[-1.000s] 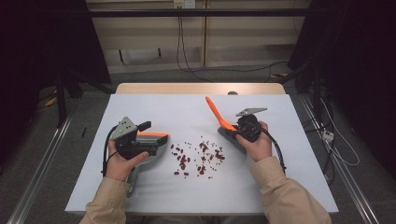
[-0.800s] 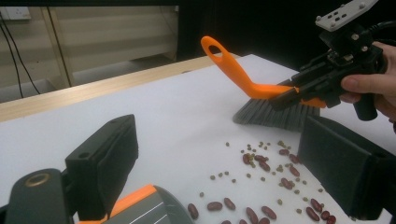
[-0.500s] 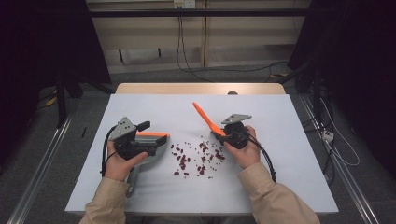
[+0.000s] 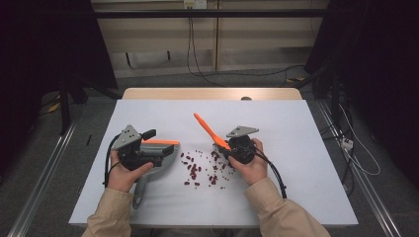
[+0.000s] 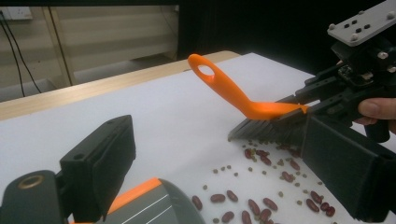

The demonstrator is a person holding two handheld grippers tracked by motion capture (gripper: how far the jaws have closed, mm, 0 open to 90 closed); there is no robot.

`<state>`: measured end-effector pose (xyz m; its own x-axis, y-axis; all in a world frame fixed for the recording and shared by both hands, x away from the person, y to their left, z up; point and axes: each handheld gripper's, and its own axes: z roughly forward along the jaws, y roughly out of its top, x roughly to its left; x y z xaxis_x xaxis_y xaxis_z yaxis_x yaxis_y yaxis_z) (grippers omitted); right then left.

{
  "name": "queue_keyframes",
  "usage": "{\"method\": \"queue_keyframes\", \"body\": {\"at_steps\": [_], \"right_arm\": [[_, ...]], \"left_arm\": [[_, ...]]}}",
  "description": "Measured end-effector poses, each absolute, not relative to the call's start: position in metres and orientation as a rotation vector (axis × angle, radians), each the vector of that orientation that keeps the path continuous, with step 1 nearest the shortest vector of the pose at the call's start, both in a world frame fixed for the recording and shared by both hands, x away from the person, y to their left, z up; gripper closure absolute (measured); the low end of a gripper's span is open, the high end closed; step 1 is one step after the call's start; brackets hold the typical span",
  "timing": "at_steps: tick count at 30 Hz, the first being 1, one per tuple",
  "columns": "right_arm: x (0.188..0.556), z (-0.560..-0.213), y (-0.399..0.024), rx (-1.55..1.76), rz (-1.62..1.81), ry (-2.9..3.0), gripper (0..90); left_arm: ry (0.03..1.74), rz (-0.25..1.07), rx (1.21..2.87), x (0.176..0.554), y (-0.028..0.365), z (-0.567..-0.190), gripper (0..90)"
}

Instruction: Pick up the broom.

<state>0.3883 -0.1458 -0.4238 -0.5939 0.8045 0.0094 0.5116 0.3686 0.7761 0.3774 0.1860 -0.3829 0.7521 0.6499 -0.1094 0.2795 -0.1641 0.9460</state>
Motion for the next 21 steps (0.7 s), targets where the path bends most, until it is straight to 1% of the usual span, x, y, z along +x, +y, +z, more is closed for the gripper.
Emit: {"method": "queue_keyframes", "body": {"at_steps": [6,21], "right_arm": [[0.384,-0.425,-0.142,1.128,1.079,2.260,69.6],[0.372,-0.423,-0.134,1.041,1.057,2.319,69.6]], "left_arm": [[0.743,0.374,1.768,0.376,0.193,-0.389,5.8],[0.764,0.379,1.789,0.370,0.210,-0.399,4.9]]}}
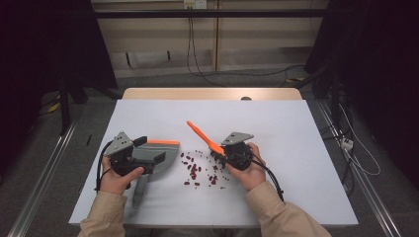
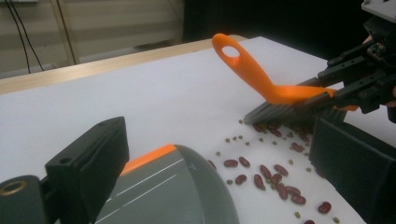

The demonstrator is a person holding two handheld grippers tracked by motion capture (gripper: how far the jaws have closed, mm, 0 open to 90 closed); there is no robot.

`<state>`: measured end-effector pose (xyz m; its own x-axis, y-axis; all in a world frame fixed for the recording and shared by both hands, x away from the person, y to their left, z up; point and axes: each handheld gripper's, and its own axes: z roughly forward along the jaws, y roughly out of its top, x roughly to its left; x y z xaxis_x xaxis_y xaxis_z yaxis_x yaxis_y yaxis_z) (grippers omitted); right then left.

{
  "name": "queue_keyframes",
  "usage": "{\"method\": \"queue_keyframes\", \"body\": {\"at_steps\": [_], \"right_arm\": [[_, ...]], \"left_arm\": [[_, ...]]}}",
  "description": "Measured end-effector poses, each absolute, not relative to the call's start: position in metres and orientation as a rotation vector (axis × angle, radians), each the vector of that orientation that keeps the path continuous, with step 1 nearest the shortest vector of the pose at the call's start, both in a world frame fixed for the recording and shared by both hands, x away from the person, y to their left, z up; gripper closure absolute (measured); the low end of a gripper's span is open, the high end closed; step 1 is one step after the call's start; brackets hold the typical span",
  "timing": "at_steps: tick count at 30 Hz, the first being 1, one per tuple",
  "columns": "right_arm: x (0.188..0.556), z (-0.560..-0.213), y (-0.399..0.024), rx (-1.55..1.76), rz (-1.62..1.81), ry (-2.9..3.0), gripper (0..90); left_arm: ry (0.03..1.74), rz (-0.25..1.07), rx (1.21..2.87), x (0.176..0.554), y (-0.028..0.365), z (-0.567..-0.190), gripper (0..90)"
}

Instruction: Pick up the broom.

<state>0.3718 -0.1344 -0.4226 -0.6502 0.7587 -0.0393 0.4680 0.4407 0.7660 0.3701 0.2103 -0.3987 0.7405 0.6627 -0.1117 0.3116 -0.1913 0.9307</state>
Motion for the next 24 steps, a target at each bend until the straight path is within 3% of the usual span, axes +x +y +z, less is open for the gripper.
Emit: {"method": "queue_keyframes", "body": {"at_steps": [10,17,24], "right_arm": [[0.377,-0.412,-0.147,1.026,1.127,2.302,70.3],[0.404,-0.400,-0.163,1.010,1.229,2.262,70.3],[0.432,-0.408,-0.167,0.966,1.315,2.274,70.3]], "left_arm": [[0.773,0.380,1.787,0.368,0.215,-0.401,4.9],[0.781,0.374,1.775,0.368,0.217,-0.402,4.9],[0.788,0.369,1.778,0.369,0.218,-0.403,4.9]]}}
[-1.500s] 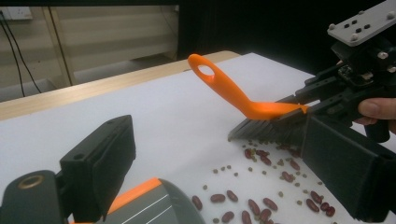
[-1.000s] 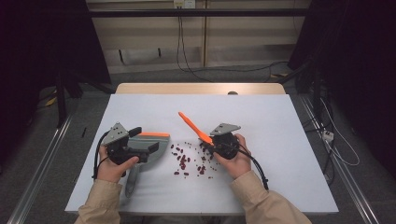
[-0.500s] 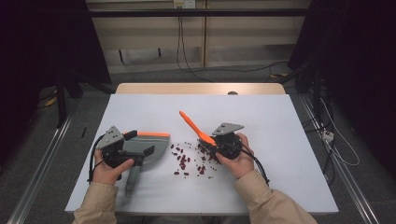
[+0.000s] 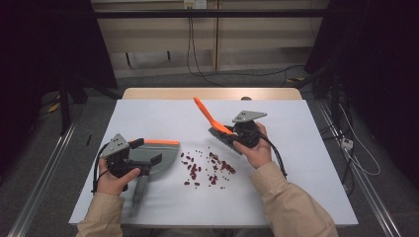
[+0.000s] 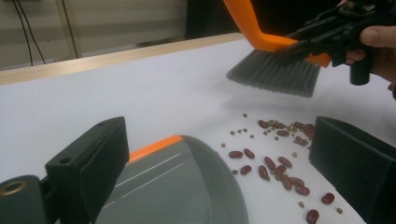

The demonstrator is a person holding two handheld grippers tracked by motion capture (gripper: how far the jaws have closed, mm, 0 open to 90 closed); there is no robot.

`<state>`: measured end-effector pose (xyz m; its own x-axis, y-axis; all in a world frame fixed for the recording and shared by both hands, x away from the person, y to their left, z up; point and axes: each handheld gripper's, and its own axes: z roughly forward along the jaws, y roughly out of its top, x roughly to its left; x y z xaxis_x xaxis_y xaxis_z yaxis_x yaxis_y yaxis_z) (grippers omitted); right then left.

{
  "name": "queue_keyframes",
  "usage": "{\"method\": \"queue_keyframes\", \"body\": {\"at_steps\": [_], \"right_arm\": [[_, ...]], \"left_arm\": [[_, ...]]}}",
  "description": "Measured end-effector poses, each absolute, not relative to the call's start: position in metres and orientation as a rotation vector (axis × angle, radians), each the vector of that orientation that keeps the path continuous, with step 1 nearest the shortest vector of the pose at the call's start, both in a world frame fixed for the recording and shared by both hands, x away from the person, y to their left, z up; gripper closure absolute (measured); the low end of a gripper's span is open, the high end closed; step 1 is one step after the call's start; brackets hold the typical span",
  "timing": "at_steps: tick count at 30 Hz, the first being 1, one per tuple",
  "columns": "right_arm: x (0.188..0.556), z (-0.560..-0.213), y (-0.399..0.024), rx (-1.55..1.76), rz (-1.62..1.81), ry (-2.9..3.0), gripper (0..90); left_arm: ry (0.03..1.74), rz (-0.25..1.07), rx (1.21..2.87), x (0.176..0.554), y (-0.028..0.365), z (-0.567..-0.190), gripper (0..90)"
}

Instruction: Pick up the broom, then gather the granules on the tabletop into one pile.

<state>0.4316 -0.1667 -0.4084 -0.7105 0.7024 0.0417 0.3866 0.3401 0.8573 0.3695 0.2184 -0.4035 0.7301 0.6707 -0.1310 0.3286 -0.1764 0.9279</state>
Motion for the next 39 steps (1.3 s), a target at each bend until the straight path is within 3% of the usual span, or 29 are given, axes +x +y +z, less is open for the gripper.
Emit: {"method": "queue_keyframes", "body": {"at_steps": [14,39], "right_arm": [[0.458,-0.430,-0.137,0.702,1.276,2.414,70.3],[0.439,-0.429,-0.120,0.430,1.245,2.603,69.3]], "left_arm": [[0.804,0.377,1.784,0.369,0.223,-0.405,4.9],[0.838,0.405,1.761,0.367,0.237,-0.404,5.1]]}}
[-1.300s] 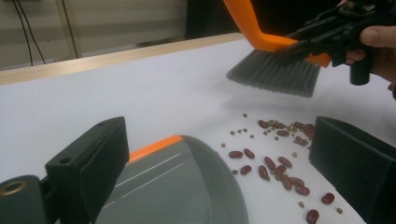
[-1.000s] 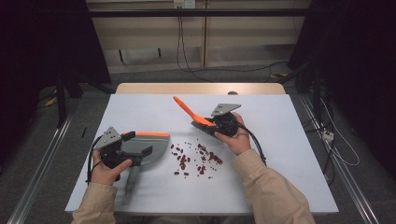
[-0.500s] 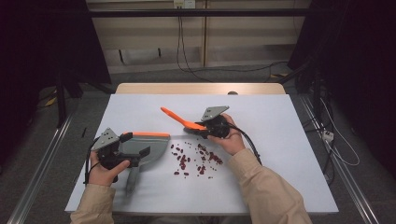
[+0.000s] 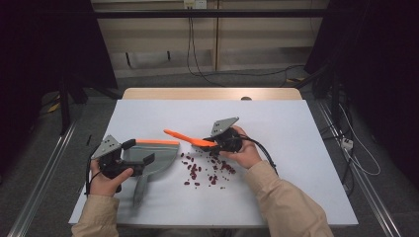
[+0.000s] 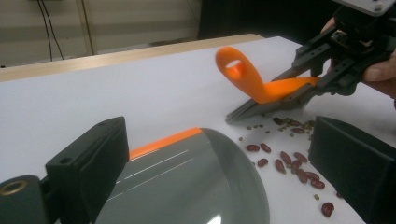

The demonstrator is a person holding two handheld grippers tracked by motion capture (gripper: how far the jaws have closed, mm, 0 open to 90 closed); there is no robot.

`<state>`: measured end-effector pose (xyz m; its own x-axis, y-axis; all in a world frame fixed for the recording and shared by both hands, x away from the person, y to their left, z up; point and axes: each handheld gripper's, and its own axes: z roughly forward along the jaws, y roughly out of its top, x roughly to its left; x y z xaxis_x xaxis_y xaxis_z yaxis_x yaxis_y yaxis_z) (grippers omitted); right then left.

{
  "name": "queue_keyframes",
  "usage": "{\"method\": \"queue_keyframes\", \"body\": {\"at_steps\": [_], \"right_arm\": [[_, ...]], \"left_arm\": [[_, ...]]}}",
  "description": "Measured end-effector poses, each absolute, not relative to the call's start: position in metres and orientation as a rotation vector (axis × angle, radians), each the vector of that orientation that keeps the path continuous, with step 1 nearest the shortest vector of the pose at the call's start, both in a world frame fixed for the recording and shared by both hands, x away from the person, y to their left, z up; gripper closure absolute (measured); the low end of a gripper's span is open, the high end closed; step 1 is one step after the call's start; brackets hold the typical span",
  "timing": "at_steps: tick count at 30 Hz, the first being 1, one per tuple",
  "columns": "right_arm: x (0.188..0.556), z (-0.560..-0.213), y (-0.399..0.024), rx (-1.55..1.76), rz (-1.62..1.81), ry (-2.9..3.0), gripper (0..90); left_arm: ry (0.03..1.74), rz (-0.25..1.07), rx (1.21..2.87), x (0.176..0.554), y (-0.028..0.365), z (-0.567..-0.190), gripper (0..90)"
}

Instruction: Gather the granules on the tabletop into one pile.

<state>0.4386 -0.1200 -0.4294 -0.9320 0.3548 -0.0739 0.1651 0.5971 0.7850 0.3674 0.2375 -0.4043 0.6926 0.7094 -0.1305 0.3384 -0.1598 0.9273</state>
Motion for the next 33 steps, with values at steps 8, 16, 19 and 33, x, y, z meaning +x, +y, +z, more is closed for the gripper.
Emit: {"method": "queue_keyframes", "body": {"at_steps": [8,16,19,33], "right_arm": [[0.425,-0.429,-0.122,0.390,1.260,2.627,69.2],[0.412,-0.428,-0.124,0.344,1.264,2.647,69.2],[0.410,-0.428,-0.126,0.350,1.282,2.648,69.2],[0.401,-0.426,-0.130,0.337,1.310,2.644,69.4]], "left_arm": [[0.848,0.407,1.752,0.368,0.239,-0.404,5.1],[0.854,0.411,1.751,0.368,0.242,-0.405,5.1],[0.857,0.411,1.752,0.368,0.241,-0.405,5.1],[0.851,0.410,1.759,0.369,0.240,-0.406,5.1]]}}
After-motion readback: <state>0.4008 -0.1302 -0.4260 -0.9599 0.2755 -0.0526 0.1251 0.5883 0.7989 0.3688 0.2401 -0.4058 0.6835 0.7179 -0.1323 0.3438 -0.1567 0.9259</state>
